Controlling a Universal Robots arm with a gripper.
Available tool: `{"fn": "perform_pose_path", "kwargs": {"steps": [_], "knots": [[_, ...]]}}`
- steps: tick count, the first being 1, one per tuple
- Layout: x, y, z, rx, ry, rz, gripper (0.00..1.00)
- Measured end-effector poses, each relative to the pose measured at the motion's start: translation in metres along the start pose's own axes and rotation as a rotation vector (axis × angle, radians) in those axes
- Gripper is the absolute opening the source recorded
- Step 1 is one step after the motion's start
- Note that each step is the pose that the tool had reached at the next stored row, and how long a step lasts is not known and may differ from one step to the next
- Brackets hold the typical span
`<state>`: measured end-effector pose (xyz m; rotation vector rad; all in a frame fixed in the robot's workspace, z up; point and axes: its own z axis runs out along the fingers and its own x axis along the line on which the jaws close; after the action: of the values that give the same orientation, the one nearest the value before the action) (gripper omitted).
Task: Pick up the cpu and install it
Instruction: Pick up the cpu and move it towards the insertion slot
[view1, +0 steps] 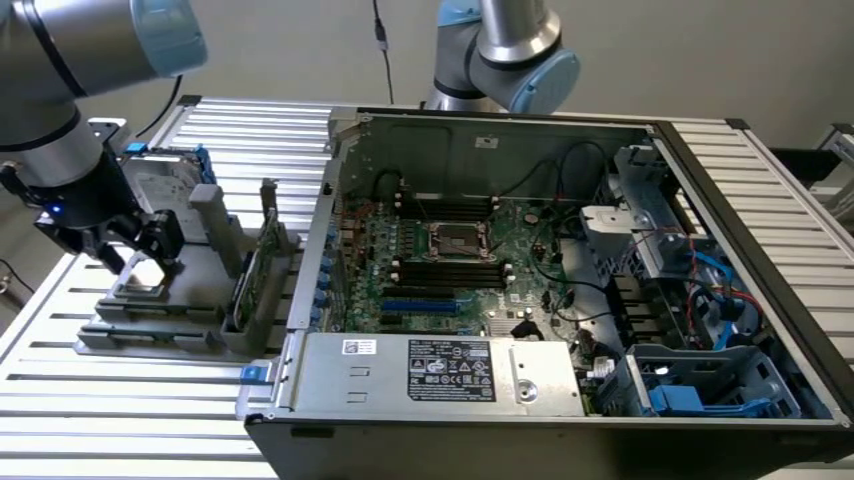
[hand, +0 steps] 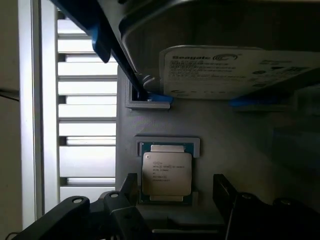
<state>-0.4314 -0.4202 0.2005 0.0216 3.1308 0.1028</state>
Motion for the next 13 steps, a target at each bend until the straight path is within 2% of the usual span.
{"fn": "perform_pose_path", "kwargs": {"steps": [2,4,13], "knots": [[0.0001,-0.0001,0.0008,-0.0073,0.0002,0.000,0.71],[0.0001,-0.0001,0.0016,-0.0107,0.0002,0.000,0.71],[0.0004,-0.0007,0.0057,-0.0111,0.0008,0.000,0.71]]}}
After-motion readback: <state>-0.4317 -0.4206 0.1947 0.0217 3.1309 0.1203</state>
